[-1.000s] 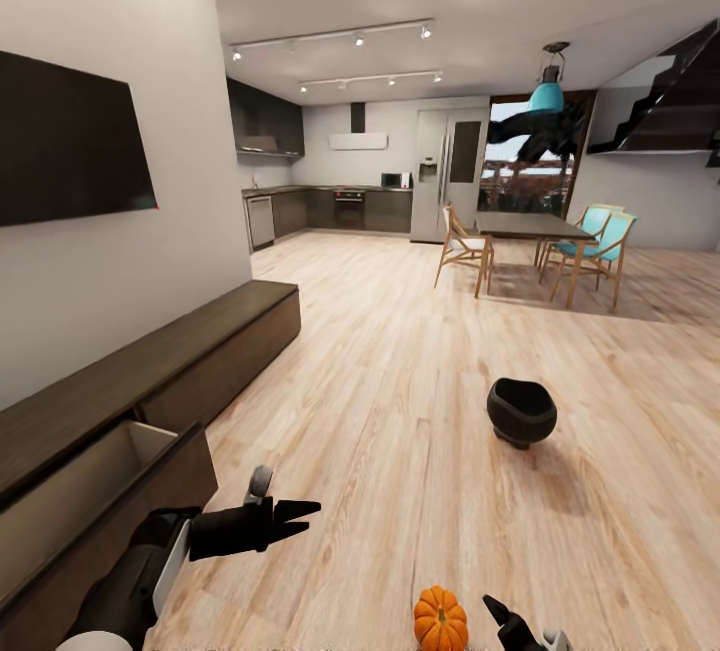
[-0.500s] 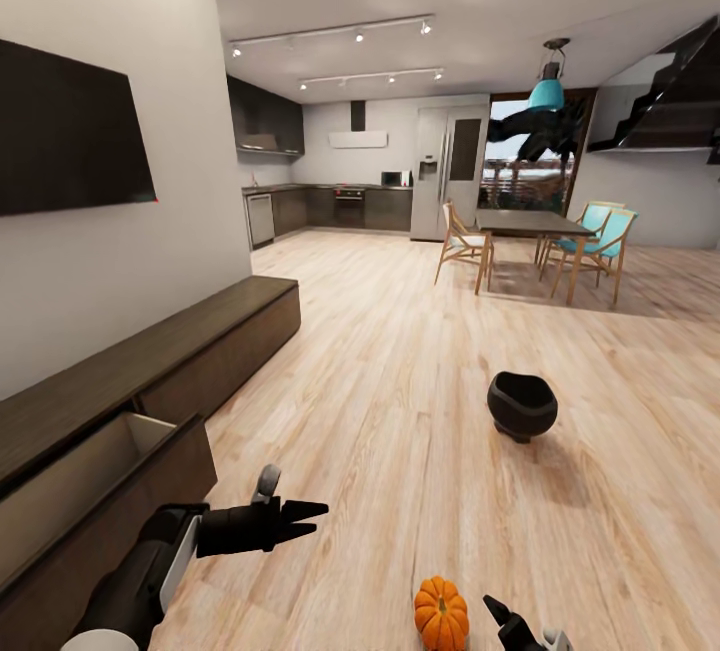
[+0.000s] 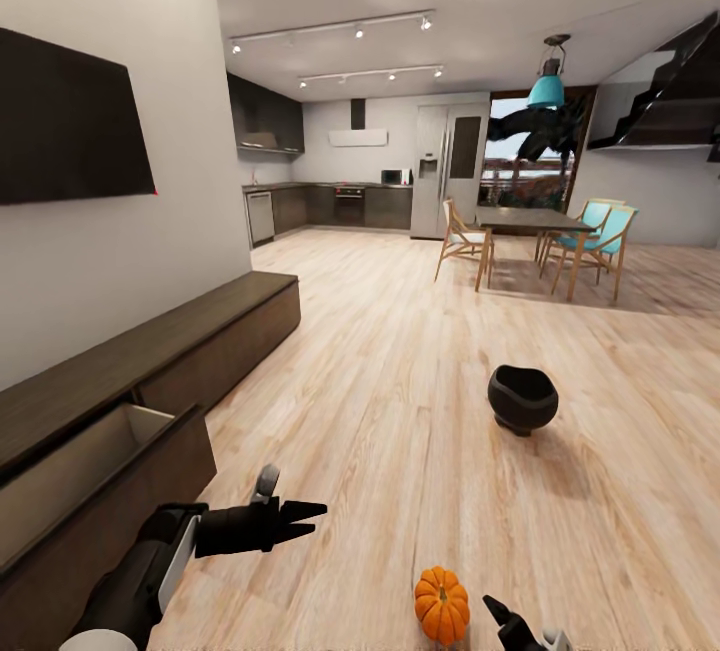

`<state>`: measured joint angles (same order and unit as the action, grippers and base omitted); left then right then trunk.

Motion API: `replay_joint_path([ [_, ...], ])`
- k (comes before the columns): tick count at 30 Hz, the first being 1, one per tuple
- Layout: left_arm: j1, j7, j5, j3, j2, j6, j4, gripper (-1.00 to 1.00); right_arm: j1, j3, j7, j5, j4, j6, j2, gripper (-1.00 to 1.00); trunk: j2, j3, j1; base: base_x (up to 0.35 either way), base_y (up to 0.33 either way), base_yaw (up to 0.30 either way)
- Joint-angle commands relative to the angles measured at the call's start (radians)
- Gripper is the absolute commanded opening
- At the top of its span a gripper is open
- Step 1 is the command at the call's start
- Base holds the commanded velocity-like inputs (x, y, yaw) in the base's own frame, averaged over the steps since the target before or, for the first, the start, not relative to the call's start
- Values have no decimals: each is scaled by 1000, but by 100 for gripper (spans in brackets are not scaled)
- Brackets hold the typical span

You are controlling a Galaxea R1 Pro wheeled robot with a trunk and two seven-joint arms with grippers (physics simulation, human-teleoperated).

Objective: Place each of the two pumpkins and all three candles from the living room inside a cabinet in the living room (use any cabinet), then make sure every cabinet is closed, and position the cauldron so it is next to a table in the living room.

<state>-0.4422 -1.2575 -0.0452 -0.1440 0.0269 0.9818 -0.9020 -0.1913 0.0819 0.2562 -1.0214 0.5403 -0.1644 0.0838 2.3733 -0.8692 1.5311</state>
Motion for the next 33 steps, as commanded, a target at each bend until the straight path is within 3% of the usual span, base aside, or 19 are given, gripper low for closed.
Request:
replay_joint_path([
  [1, 0, -1, -4, 0, 0, 10, 0, 100, 0, 5, 6, -11, 0, -12, 1, 100, 8, -4, 4, 0, 0, 0],
  [5, 0, -1, -4, 0, 0, 10, 0, 100, 0, 6, 50, -21, -7, -25, 4, 100, 36, -17, 19, 0, 0, 0],
  [7, -1, -2, -3, 0, -1, 10, 0, 100, 0, 7, 132, -35, -66, -48, 5, 100, 50, -23, 27, 0, 0, 0],
  [10, -1, -2, -4, 0, -1, 10, 0, 100, 0, 7, 186, -42, -152, -79, 3, 100, 71, -32, 38, 0, 0, 0],
  [18, -1, -2, -3, 0, -4, 9, 0, 100, 0, 7, 212, -62, -196, -45, -1, 100, 127, -57, 69, 0, 0, 0],
  [23, -1, -2, -4, 0, -1, 9, 0, 100, 0, 6, 226, -111, -197, -47, 3, 100, 128, -77, 71, 0, 0, 0],
  [28, 0, -2, -3, 0, -1, 9, 0, 100, 0, 6, 297, -122, -201, -74, 5, 100, 129, -96, 73, 0, 0, 0],
  [33, -1, -2, -3, 0, -3, 9, 0, 100, 0, 7, 305, -126, -202, -103, 5, 100, 130, -115, 76, 0, 0, 0],
])
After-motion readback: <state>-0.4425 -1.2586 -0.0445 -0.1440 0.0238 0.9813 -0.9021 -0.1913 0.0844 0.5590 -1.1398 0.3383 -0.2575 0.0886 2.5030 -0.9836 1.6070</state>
